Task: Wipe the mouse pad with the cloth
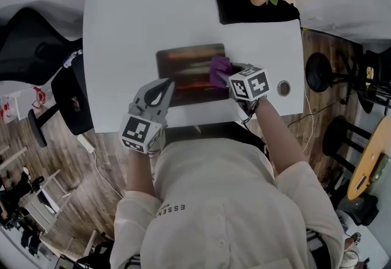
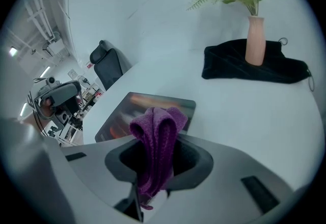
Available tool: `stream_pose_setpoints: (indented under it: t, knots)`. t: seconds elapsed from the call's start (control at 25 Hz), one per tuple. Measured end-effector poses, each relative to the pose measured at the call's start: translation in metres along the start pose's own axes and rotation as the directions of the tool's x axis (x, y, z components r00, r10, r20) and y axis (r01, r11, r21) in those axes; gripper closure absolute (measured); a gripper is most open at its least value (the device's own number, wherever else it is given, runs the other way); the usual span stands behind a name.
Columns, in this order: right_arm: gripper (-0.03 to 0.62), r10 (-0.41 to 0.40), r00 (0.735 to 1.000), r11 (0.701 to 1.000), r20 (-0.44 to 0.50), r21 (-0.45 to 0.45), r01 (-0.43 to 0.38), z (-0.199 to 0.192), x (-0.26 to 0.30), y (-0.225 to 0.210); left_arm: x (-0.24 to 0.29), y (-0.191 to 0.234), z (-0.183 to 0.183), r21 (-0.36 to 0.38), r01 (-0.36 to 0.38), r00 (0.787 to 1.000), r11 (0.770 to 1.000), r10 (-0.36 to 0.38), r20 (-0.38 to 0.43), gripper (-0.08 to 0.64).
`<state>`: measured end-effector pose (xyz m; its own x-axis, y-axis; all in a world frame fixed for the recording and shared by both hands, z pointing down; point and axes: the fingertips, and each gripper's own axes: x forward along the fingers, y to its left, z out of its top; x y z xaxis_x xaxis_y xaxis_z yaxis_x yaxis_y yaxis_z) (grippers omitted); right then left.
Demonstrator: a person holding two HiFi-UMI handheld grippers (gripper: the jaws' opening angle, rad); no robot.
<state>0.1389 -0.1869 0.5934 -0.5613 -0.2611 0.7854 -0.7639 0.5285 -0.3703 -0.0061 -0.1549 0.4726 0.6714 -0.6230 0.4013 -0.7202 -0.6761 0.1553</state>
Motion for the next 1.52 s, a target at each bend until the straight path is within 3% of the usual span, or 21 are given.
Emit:
stream_pose_setpoints:
  t: [0.2, 0.44, 0.6, 1.04, 1.28, 1.52]
  knots:
    - [0.479, -0.053, 0.998, 0.999, -0.019, -0.003, 0.053, -0.006, -0.013, -0.02, 0.01, -0.013, 0.006, 0.011, -0.002, 1.0, 1.0, 0.001, 0.013, 0.56]
    - [0.479, -0.132, 0.991, 0.988, -0.015, -0.087, 0.131, 0.006, -0.032, -0.016, 0.005, -0.015, 0.015, 0.029, -0.016, 0.999, 0.999, 0.015, 0.038, 0.558]
    - [0.479, -0.099, 0.995, 0.992, 0.001, -0.085, 0.098, 0.016, -0.027, 0.01, -0.006, -0.006, 0.019, 0.032, -0.04, 0.997, 0.999, 0.038, 0.062, 0.56]
    - [0.479, 0.091, 0.993, 0.99, -0.078, -0.103, -0.099, -0.003, 0.039, 0.148, -0.067, 0.039, 0.001, 0.007, -0.061, 0.996, 0.998, 0.06, 0.072, 0.559]
    - [0.479, 0.112, 0.989, 0.988, -0.095, -0.1, -0.121, -0.004, 0.067, 0.189, -0.092, 0.058, -0.014, 0.017, -0.038, 0.998, 0.999, 0.037, 0.041, 0.558]
    - [0.479, 0.087, 0.992, 0.992, -0.096, -0.085, -0.095, -0.004, 0.081, 0.195, -0.101, 0.073, -0.018, 0.025, -0.047, 0.999, 0.999, 0.046, 0.025, 0.558]
